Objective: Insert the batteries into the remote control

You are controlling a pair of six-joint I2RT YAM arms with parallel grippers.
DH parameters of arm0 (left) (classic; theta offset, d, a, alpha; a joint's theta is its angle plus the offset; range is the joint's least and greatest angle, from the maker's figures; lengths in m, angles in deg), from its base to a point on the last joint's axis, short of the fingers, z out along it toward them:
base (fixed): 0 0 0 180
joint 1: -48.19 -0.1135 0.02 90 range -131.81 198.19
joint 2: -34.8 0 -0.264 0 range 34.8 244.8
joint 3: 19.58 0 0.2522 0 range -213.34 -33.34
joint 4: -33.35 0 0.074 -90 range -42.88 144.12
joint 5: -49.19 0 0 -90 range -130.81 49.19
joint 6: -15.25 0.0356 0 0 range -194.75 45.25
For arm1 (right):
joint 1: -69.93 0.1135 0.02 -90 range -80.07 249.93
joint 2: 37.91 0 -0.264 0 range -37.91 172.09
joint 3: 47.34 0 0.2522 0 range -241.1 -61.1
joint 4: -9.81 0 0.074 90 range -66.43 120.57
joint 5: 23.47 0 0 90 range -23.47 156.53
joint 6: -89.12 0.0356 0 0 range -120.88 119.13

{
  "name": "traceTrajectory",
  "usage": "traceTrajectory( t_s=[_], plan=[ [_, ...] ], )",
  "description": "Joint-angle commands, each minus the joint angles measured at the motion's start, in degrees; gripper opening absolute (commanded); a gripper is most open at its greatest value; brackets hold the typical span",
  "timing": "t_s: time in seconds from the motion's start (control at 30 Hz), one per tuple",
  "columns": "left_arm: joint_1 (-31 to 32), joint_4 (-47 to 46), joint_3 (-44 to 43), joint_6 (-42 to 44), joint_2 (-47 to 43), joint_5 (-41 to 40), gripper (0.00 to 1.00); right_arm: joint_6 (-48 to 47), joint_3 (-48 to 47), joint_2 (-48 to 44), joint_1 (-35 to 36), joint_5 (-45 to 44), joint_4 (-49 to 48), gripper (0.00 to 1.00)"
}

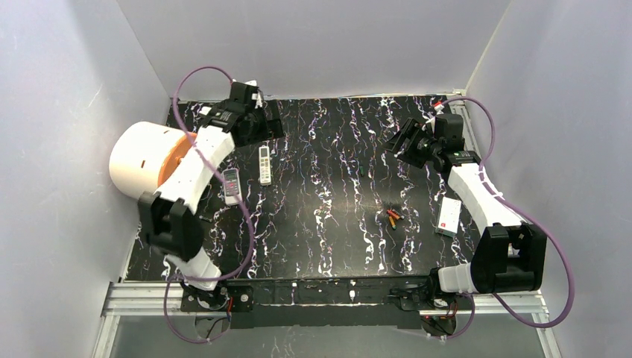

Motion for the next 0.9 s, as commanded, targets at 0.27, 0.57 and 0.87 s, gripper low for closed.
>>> traceTrajectory(
  t_s=[0.27,0.57,0.87],
  plan=[
    [-0.46,2.70,-6.84,2.75,22.35,-16.82,0.87,0.96,0.70,0.49,-0.04,2.67,-3.32,0.78],
    [-0.46,1.06,-3.42,0.80,26.21,-14.21,0.76,-0.10,-0.23,-0.18,0.87,0.81,-0.69,0.77],
    [-1.68,0.58,-2.59,-0.03,28.64,-11.14,0.58,0.92,0.73,0.02,2.22,-0.14,-0.66,0.75]
  ],
)
